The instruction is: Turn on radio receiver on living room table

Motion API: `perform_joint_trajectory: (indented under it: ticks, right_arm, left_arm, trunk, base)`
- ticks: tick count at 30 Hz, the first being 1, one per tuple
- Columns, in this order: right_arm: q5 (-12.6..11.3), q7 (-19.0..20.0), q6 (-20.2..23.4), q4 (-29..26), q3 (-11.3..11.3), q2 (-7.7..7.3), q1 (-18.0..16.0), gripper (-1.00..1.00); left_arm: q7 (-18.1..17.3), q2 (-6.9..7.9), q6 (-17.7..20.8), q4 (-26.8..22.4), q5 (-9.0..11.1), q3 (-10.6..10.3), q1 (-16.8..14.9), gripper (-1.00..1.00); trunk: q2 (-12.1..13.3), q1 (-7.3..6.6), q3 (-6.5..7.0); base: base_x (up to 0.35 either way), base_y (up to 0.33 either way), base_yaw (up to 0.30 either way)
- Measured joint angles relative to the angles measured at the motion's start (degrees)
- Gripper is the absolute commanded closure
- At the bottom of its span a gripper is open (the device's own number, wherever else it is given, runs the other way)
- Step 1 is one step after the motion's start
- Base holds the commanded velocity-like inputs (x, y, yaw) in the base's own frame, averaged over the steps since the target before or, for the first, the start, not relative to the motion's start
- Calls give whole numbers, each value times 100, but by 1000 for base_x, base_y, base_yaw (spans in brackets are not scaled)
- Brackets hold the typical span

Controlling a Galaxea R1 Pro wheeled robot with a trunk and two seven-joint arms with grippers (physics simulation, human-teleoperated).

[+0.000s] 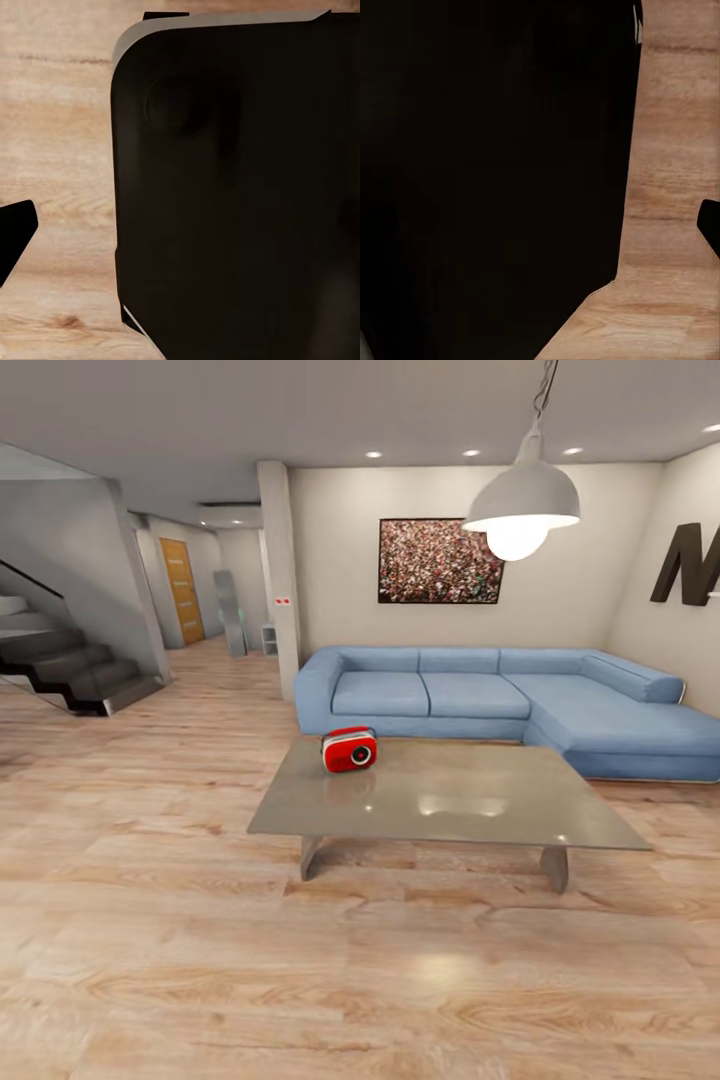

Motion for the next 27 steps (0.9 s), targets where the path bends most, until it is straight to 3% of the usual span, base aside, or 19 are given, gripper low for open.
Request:
perform_joint_trajectory:
  ticks: [19, 27]
  right_arm:
    - [0, 0, 0, 0, 0, 1, 0, -100]
    - [-2, -2, -4, 0, 0, 1, 0, -100]
  left_arm:
    - [9, 6, 9, 0, 15, 8, 0, -100]
    - [7, 9, 9, -7, 259, 9, 0, -100]
  trunk:
    - [0, 0, 0]
    - [0, 0, 0]
  base:
    - [323, 86, 0]
    - [323, 86, 0]
